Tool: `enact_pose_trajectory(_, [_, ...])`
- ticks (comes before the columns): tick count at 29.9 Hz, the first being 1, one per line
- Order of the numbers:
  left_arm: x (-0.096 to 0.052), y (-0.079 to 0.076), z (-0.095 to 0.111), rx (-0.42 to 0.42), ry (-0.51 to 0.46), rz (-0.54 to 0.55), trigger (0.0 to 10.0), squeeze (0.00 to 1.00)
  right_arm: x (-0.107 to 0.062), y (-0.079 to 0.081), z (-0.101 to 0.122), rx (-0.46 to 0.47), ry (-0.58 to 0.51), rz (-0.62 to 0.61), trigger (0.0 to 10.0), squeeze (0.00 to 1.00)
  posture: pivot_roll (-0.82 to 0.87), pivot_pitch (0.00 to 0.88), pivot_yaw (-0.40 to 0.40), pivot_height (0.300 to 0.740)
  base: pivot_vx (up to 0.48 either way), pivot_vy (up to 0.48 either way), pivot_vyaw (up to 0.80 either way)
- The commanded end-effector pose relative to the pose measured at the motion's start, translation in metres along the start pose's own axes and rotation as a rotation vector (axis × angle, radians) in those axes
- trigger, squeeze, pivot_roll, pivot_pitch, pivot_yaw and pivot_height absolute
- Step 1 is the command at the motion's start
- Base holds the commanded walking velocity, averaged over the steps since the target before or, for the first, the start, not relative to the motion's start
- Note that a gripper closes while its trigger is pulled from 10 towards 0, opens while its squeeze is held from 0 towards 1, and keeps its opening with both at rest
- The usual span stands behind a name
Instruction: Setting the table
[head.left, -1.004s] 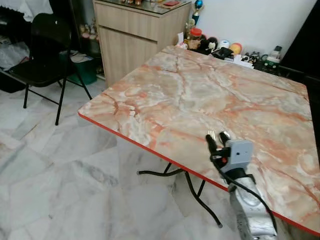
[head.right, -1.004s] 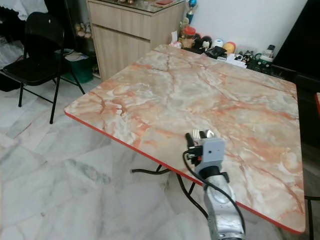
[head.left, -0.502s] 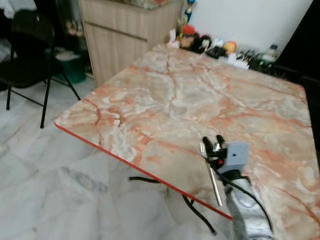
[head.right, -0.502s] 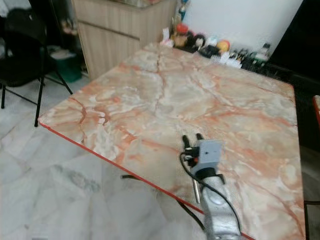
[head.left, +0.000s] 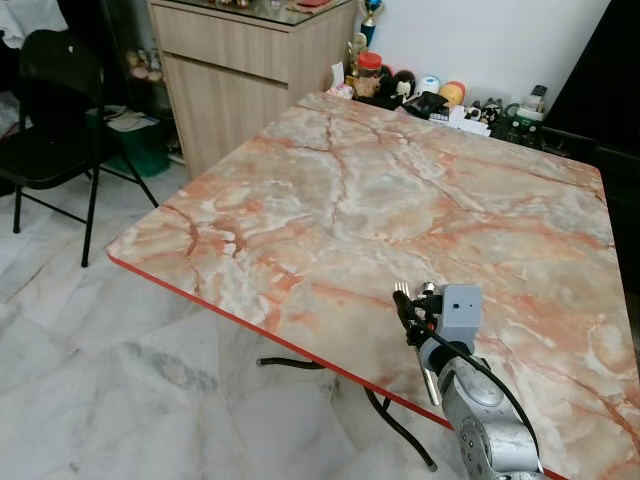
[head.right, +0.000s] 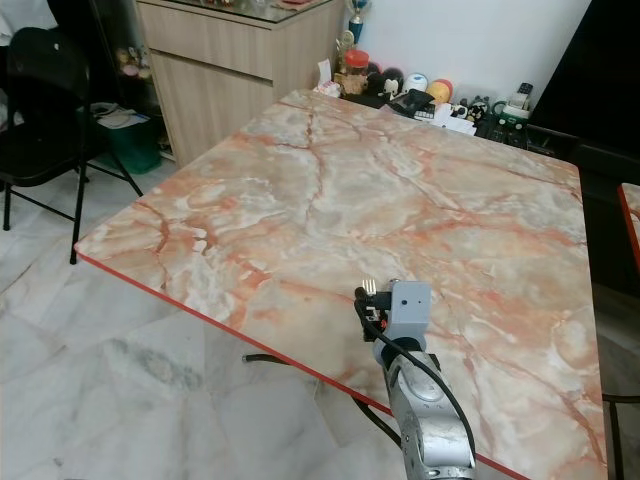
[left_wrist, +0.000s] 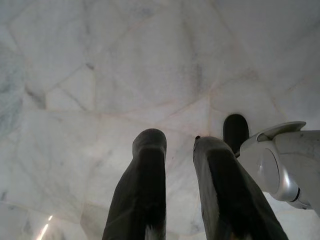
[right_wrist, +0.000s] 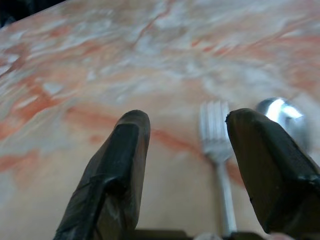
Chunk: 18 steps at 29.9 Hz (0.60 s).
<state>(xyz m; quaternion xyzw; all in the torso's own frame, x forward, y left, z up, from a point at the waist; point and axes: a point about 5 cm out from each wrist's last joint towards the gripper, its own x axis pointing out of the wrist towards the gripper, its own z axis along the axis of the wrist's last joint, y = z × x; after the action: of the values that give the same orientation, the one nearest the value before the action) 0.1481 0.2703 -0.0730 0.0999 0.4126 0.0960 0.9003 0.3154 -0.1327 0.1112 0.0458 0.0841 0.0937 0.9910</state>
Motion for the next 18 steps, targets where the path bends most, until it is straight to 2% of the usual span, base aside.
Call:
enact_pose_trajectory(1, [-0.001,-0.002,-0.005,0.010,0.021,-0.008,10.0,0.00,0.001,0.002,0.005,-0.014,0.009,0.000,10.0,0.97,0.09,0.173,-0.059,0.740,0.000,0.000,0.00])
enact_pose_trajectory(2, [-0.001,-0.002,-0.005,0.012,0.021,-0.009,10.0,0.00,0.002,0.002,0.005,-0.019,0.020,-0.007,10.0,0.63,0.08,0.180,-0.057,0.740,0.000,0.000,0.00])
enact_pose_trajectory(3, [-0.001,-0.002,-0.005,0.013,0.021,-0.010,10.0,0.00,0.002,0.002,0.005,-0.021,0.032,-0.013,10.0,0.54,0.08,0.180,-0.057,0.740,0.000,0.000,0.00])
enact_pose_trajectory(4, [-0.001,-0.002,-0.005,0.014,0.021,-0.010,10.0,0.00,0.002,0.002,0.004,-0.022,0.041,-0.016,10.0,0.54,0.08,0.180,-0.057,0.740,0.000,0.000,0.00])
enact_pose_trajectory(5, [-0.001,-0.003,-0.004,0.013,0.021,-0.010,10.0,0.00,0.003,0.002,0.003,-0.023,0.054,-0.019,10.0,0.10,0.08,0.184,-0.055,0.740,0.000,0.000,0.00])
enact_pose_trajectory(6, [-0.001,-0.003,-0.004,0.012,0.018,-0.011,10.0,0.00,0.004,0.002,0.000,-0.034,0.089,-0.021,10.0,0.00,0.08,0.187,-0.055,0.740,0.000,0.000,0.00])
enact_pose_trajectory(18, [-0.002,-0.004,-0.007,0.017,0.032,-0.016,10.0,0.00,0.004,-0.003,-0.011,-0.051,0.174,-0.069,10.0,0.00,0.08,0.174,-0.057,0.740,0.000,0.000,0.00])
